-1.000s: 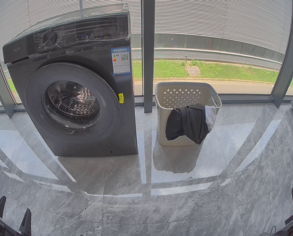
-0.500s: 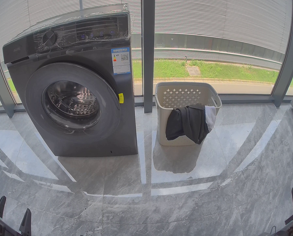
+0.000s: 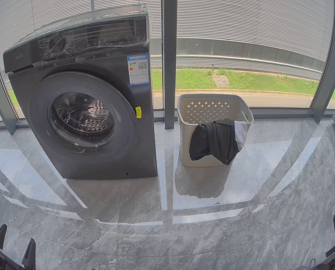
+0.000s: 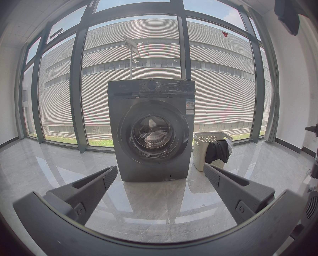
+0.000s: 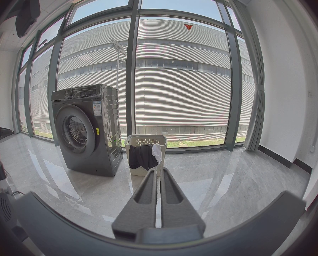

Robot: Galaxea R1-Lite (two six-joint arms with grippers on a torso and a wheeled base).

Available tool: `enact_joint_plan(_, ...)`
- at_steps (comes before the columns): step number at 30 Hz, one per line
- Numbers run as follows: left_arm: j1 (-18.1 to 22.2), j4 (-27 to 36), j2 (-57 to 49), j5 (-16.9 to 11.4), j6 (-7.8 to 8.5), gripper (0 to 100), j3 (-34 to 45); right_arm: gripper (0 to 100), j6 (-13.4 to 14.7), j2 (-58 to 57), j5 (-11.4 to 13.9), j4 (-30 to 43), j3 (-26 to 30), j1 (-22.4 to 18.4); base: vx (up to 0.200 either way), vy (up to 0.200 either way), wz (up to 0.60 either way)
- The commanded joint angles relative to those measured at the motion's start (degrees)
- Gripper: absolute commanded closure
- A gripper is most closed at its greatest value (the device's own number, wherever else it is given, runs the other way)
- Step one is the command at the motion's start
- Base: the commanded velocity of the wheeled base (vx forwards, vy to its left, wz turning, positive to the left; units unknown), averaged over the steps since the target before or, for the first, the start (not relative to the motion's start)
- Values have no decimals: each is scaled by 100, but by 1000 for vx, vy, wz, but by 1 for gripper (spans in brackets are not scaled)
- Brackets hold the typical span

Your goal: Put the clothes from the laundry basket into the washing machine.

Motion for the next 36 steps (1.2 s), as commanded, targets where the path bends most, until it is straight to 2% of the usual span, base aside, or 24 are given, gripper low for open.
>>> enact_joint_plan(1, 8, -2, -93, -2, -1, 0, 101, 100, 1, -75, 0, -2, 101, 0, 200, 0, 0)
enact_joint_plan(36, -1, -2, -93, -11, -1, 0, 101, 100, -8, -75, 0, -2, 101, 0, 200, 0, 0)
